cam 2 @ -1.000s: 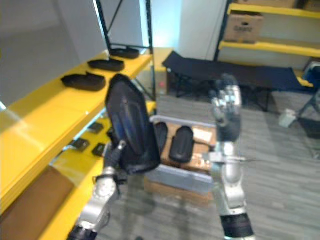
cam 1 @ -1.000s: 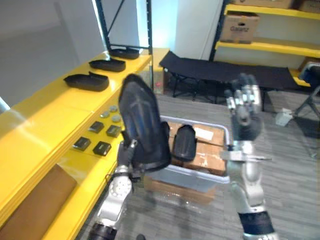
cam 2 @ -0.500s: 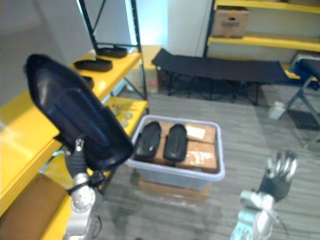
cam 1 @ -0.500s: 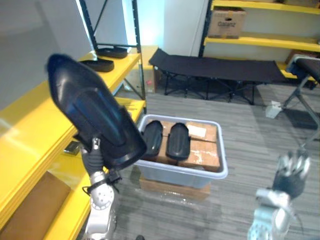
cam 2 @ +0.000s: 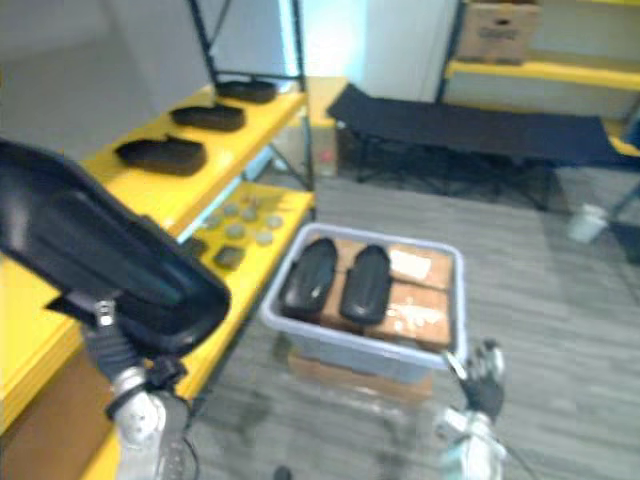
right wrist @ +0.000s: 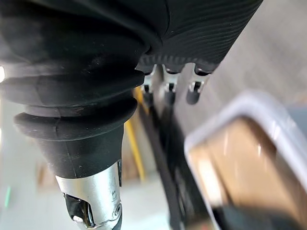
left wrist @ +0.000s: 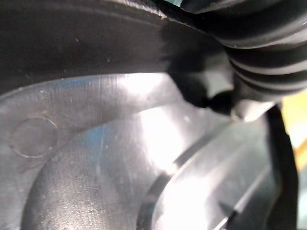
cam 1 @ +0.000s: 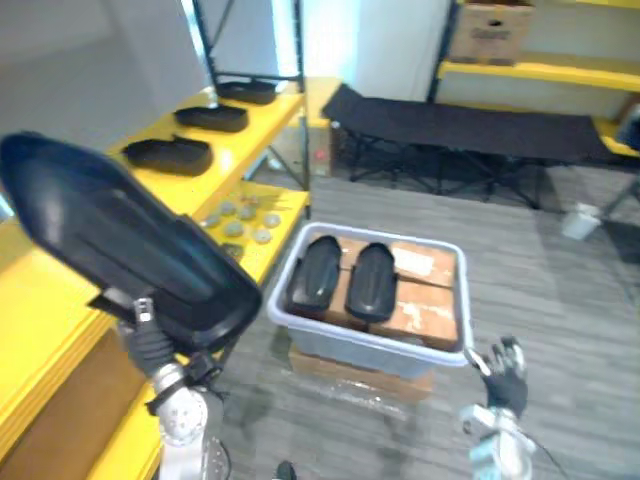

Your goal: Walk over and take plastic housings, then place them on the shelf

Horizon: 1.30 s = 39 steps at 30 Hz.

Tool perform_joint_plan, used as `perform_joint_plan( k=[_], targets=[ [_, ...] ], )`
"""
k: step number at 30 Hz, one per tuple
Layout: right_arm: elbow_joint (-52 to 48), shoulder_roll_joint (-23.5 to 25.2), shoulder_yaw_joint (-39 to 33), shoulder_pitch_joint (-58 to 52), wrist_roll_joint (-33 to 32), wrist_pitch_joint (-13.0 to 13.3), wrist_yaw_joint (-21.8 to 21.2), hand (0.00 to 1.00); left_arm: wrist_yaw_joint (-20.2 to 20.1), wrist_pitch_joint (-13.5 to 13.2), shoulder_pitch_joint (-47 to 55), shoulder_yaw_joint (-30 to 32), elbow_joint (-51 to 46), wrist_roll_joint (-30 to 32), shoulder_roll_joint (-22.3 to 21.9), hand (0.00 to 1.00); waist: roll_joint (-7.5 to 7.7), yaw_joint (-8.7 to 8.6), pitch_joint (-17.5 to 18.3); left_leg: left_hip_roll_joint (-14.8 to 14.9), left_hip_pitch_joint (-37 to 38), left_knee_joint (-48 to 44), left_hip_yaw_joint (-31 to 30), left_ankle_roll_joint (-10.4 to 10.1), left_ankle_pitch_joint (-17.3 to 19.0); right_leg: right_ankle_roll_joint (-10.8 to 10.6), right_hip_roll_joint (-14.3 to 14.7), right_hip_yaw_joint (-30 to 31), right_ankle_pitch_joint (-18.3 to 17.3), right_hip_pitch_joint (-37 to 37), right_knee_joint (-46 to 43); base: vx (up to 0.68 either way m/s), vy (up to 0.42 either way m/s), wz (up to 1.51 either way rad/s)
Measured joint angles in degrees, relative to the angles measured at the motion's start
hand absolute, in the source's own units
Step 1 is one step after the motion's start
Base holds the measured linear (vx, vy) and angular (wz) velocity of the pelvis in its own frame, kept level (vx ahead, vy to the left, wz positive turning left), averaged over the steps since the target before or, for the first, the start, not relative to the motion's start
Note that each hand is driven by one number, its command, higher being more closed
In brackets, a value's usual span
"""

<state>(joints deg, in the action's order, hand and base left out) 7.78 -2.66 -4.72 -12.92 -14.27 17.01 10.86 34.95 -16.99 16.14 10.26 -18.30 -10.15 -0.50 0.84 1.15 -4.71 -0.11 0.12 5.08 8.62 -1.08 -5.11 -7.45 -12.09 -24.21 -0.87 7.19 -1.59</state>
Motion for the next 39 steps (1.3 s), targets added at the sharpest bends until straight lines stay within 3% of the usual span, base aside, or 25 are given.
perform_joint_plan(
  k=[4,9,13,15,17,18,19,21,25,27,28,30,32,33,35,37,39],
  targets=[
    [0.00,-1.77,7.01,7.89,7.61,-2.61,1.59,0.00,0.95,0.00,4.26,8.92,-4.28,-0.20,-1.43,1.00,0.82,4.75,-1.88,-1.16,-0.38,-0.01,-4.55,0.10,-0.45,-0.15,-0.42,-4.45,-0.64,2.36,0.08,0.04,0.001,0.59],
    [-0.17,-1.41,14.71,10.41,11.56,-6.81,1.57,0.00,0.57,0.06,8.24,13.94,-5.55,-1.18,-5.03,1.00,2.26,7.59,-2.60,-2.30,-1.00,-0.11,-6.98,0.41,0.01,1.18,-1.41,-5.97,-3.13,2.84,-2.04,0.04,0.019,0.35],
    [-0.17,-1.42,15.12,10.25,10.25,-8.53,0.64,0.00,0.86,0.78,9.41,13.98,-5.54,1.94,-5.07,1.00,3.30,7.42,-3.54,-2.33,-1.49,-1.72,-7.83,0.60,0.68,1.58,-1.56,-6.11,-4.61,2.78,-3.66,0.01,-0.017,0.11],
    [-0.31,-1.70,15.09,10.24,10.37,-8.68,-0.10,0.00,0.81,0.98,9.44,13.55,-5.54,2.35,-5.07,1.00,3.20,7.38,-4.88,-2.01,-5.02,-10.14,-7.90,0.54,4.47,1.71,-1.37,-6.31,-5.31,3.30,-4.46,-0.03,-0.003,0.08],
    [-0.83,-2.17,15.24,9.39,10.66,-9.02,-1.06,0.00,0.74,1.54,9.13,13.28,-5.55,2.28,-5.09,1.00,1.23,7.38,-6.75,-1.17,-8.69,-20.68,-8.20,0.53,10.21,-0.10,-0.29,-7.45,-6.50,5.70,-5.01,-0.06,0.016,0.16],
    [-0.84,-2.24,15.24,8.86,10.71,-9.19,-1.11,0.00,0.56,1.65,9.11,13.13,-5.55,2.21,-5.12,1.00,1.03,7.35,-6.81,-1.06,-8.78,-21.34,-8.01,0.79,11.32,-0.39,-0.27,-7.95,-6.70,6.25,-5.01,-0.03,0.004,0.34],
    [-1.00,-2.34,15.18,7.89,10.83,-9.75,-1.08,0.00,0.09,1.68,9.10,12.80,-5.81,2.09,-5.16,1.00,0.39,7.18,-6.99,0.85,-8.85,-21.89,-3.71,1.69,12.04,-0.41,-0.21,-9.09,-6.73,6.93,-4.92,0.04,-0.020,0.56],
    [-1.97,-3.11,14.94,6.66,11.28,-9.92,-1.02,0.00,-0.29,1.68,9.14,11.20,-6.57,2.08,-5.15,1.00,0.91,7.00,-6.71,2.30,-9.23,-21.39,0.15,1.38,11.29,-0.44,-0.51,-10.99,-6.93,6.96,-5.02,0.05,-0.018,0.55],
    [-4.51,-3.72,14.92,5.84,12.32,-9.81,-2.05,0.00,-0.57,1.75,9.94,7.29,-9.04,2.09,-5.21,1.00,1.52,7.20,-6.79,-0.56,-7.21,-14.70,-0.18,0.95,6.61,-0.80,-2.66,-12.21,-6.64,6.72,-5.20,0.07,0.024,0.28],
    [-4.62,-3.72,14.61,5.83,12.85,-9.22,-2.18,0.00,-1.76,1.66,9.65,6.60,-10.21,2.22,-5.07,1.00,1.57,6.83,-6.76,-1.39,-6.96,-13.42,-0.97,1.05,6.23,-0.72,-3.25,-11.96,-6.56,6.56,-6.03,0.08,0.048,0.30],
    [-4.62,-3.71,14.19,5.72,12.85,-8.71,-2.16,0.00,-2.70,1.29,8.72,6.25,-10.41,2.32,-4.50,1.00,1.56,5.83,-6.76,-1.91,-7.05,-12.85,-2.38,1.21,6.04,-0.53,-3.45,-11.53,-6.44,6.41,-7.42,0.05,0.068,0.57],
    [-4.75,-3.82,13.10,5.23,12.89,-8.25,-2.02,0.00,-4.41,1.00,7.16,5.19,-10.37,2.57,-3.16,1.00,1.68,5.21,-6.74,-2.70,-6.32,-10.91,-4.93,1.46,4.93,0.53,-3.91,-7.78,-6.38,5.34,-11.19,0.06,0.061,0.70],
    [-5.10,-3.79,11.31,4.30,13.23,-8.09,-1.74,0.00,-6.82,0.67,5.00,2.79,-9.99,3.54,-0.87,1.00,1.65,3.80,-6.73,-3.19,-5.11,-8.48,-9.04,1.81,3.42,3.29,-3.80,-1.37,-6.11,3.25,-17.60,0.06,-0.002,0.94],
    [-5.24,-3.72,10.26,3.47,13.75,-7.81,-1.14,0.00,-8.27,0.18,3.08,1.02,-8.81,4.12,1.02,1.00,1.39,2.59,-6.83,-3.07,-4.44,-6.81,-12.22,2.08,2.46,5.84,-2.50,4.04,-9.42,1.67,-21.35,0.05,-0.068,1.22],
    [-6.52,-3.76,9.64,1.71,14.16,-7.14,-0.69,0.00,-9.77,-0.14,-0.06,-0.71,-5.14,4.16,3.07,1.00,1.71,1.05,-6.68,-3.82,-3.94,-5.22,-16.20,1.69,0.88,6.46,0.50,8.54,-13.75,0.30,-21.23,0.04,-0.137,1.23],
    [-7.18,-3.72,9.63,1.58,14.41,-6.52,-0.95,0.00,-9.83,-0.13,-0.96,-0.92,-2.71,3.75,3.51,1.00,2.72,1.26,-6.38,-4.95,-4.20,-5.73,-16.36,1.41,0.71,6.46,0.86,8.56,-13.54,-1.77,-18.19,0.02,-0.121,0.36],
    [-7.17,-4.31,8.49,1.79,15.02,-5.84,-1.14,0.00,-8.91,0.06,-0.40,-2.04,-1.07,3.78,3.26,1.00,2.30,1.22,-6.05,-5.22,-5.07,-6.70,-15.79,1.08,0.56,5.32,1.04,8.84,-13.95,-0.93,-16.02,0.00,-0.096,0.08]
  ],
)
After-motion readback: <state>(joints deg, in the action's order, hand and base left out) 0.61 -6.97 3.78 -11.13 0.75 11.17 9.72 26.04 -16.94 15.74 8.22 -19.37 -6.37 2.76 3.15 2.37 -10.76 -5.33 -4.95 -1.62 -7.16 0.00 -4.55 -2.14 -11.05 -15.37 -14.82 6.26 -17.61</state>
